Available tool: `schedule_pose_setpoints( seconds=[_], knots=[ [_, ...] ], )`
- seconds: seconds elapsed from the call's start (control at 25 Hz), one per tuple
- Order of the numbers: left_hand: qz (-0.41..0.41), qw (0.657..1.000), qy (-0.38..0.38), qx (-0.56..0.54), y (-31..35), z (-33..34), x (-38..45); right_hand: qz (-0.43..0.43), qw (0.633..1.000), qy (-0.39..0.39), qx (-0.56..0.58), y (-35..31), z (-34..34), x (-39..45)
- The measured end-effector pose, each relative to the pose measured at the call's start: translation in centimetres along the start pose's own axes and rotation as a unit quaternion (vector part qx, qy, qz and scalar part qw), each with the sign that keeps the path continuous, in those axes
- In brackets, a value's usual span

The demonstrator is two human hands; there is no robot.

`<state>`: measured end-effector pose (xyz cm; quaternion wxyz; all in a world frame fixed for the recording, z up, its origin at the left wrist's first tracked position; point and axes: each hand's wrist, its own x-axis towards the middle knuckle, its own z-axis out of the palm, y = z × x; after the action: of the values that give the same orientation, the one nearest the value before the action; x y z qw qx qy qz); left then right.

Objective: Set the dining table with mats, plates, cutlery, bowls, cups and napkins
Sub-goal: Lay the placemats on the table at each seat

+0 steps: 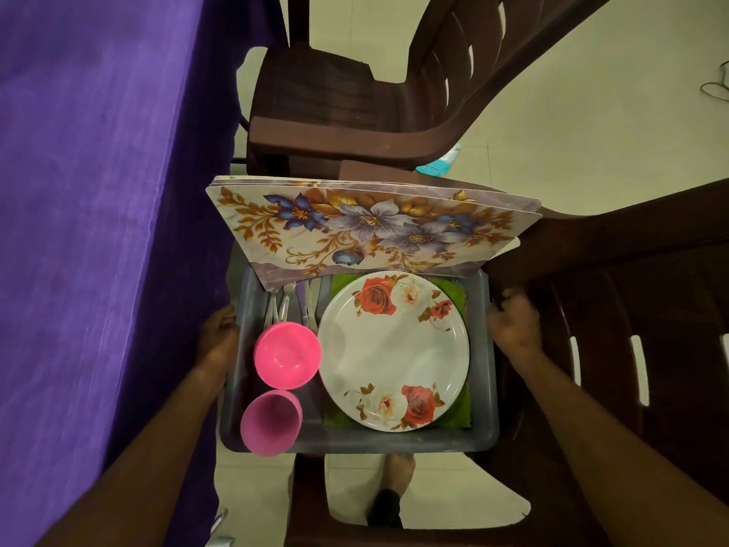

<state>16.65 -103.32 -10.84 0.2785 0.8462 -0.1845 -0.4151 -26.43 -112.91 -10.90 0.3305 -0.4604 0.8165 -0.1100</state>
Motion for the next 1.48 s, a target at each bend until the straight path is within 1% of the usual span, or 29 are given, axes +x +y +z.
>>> schedule_pose_setpoints(
  seconds=[0.08,0.16,0.2,0.28,0.32,0.44,0.52,0.56,0.64,0.8,0.92,1.0,1.12,1.16,1.24,1.32,1.36,1.4,1.44,1.48],
  knots=[
    [0.045,0.999,0.009,-0.011,2.4,0.0,-0.5,-0.075,0.992,0.052,0.085,-2.5,-1.8,1.2],
    [0.124,0.991,-0.008,-0.043,5.2,-0.2,-0.6,-0.139,0.979,0.056,0.135,-4.7,-3.1,2.3],
    [0.165,0.984,-0.021,-0.058,6.6,-0.2,-0.6,-0.152,0.975,0.044,0.158,-5.6,-3.6,2.6],
    [0.224,0.972,-0.027,-0.068,9.2,-0.2,-0.2,-0.151,0.966,0.019,0.207,-6.7,-4.1,2.9],
    [0.239,0.969,-0.021,-0.065,10.3,-0.1,0.1,-0.150,0.964,0.012,0.221,-6.9,-4.2,3.0],
    [0.235,0.970,-0.012,-0.066,11.7,0.0,1.1,-0.138,0.967,0.003,0.214,-7.1,-4.3,3.1],
    [0.234,0.971,-0.010,-0.050,11.7,-0.2,1.0,-0.141,0.973,0.020,0.179,-6.8,-4.2,3.1],
    [0.246,0.969,-0.002,-0.030,11.7,-0.3,0.6,-0.144,0.976,0.028,0.159,-6.5,-4.3,3.0],
    [0.278,0.960,0.034,0.001,12.2,-0.5,-0.6,-0.147,0.975,0.040,0.159,-6.2,-4.7,2.3],
    [0.353,0.931,0.090,0.025,14.9,-1.8,-3.9,-0.172,0.960,0.082,0.204,-6.9,-6.7,0.0],
    [0.413,0.905,0.096,0.031,17.2,-3.5,-6.5,-0.195,0.941,0.101,0.257,-8.3,-9.8,-1.7],
    [0.436,0.894,0.097,0.016,18.9,-5.4,-8.6,-0.209,0.926,0.120,0.292,-10.0,-13.1,-3.2],
    [0.418,0.902,0.090,-0.051,21.0,-8.8,-11.8,-0.254,0.898,0.159,0.321,-14.0,-19.1,-6.1],
    [0.405,0.907,0.081,-0.079,21.3,-9.8,-12.7,-0.258,0.890,0.156,0.342,-15.2,-20.7,-7.0],
    [0.374,0.913,0.066,-0.146,21.6,-12.3,-15.0,-0.236,0.887,0.161,0.363,-17.1,-23.6,-9.3],
    [0.340,0.917,0.066,-0.200,21.4,-14.8,-17.1,-0.184,0.885,0.212,0.373,-18.1,-25.5,-11.9],
    [0.317,0.919,0.073,-0.223,20.9,-16.0,-18.1,-0.154,0.877,0.227,0.394,-18.1,-25.8,-13.5],
    [0.294,0.919,0.082,-0.249,20.2,-17.1,-19.1,-0.131,0.867,0.218,0.428,-18.2,-25.1,-15.6],
    [0.274,0.917,0.090,-0.276,19.3,-18.1,-20.0,-0.105,0.859,0.176,0.469,-18.3,-23.6,-18.0],
    [0.256,0.915,0.101,-0.294,18.3,-18.9,-20.9,-0.077,0.854,0.111,0.502,-18.3,-21.3,-20.5]
  ],
)
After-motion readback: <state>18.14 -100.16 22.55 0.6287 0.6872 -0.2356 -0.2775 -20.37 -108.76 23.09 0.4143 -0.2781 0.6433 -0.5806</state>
